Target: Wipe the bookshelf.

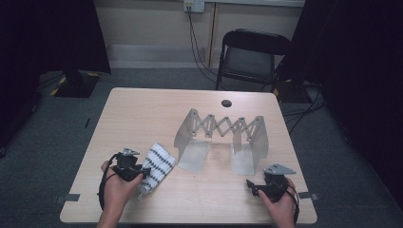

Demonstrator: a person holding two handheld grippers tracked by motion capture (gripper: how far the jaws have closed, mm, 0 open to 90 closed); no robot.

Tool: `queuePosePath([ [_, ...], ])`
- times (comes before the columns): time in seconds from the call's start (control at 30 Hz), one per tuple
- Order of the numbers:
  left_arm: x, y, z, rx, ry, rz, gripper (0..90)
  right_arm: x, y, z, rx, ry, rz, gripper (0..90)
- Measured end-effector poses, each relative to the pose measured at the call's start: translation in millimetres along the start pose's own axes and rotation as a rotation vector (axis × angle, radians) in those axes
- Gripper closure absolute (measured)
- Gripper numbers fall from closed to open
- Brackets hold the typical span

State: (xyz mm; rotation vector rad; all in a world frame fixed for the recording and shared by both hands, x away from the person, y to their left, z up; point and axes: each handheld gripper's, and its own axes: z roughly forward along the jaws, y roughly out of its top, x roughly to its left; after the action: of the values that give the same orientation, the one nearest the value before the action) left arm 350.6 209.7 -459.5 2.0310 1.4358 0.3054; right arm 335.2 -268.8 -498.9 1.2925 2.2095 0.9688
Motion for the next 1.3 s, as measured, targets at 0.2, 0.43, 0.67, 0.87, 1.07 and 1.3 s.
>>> queuePosePath([
  [0.2, -12.1, -1.7, 6.7, 0.034, -0.01, 0.061, 54.2, 0.1, 0.4, 0.7, -0.002, -0.002, -0.001, 14.6],
  [0.43, -20.4, -5.1, 15.8, 0.056, -0.016, 0.106, 51.6, 0.1, 0.4, 0.7, -0.001, -0.001, 0.0, 14.7],
  [0.67, -27.8, -0.3, 22.9, 0.063, -0.019, 0.089, 74.8, 0.2, 0.5, 0.7, -0.001, -0.001, 0.001, 14.6],
  [0.87, -32.4, 10.2, 29.7, 0.044, -0.016, 0.08, 79.9, 0.4, 0.6, 0.8, -0.002, -0.003, 0.003, 14.7],
  [1.07, -32.5, 19.7, 37.2, 0.031, -0.039, 0.062, 80.2, 0.4, 0.6, 0.8, -0.002, -0.003, 0.003, 14.6],
  [1.3, -39.2, 26.2, 45.2, 0.049, -0.039, 0.099, 80.6, 0.4, 0.5, 0.8, -0.001, -0.003, 0.002, 14.7],
])
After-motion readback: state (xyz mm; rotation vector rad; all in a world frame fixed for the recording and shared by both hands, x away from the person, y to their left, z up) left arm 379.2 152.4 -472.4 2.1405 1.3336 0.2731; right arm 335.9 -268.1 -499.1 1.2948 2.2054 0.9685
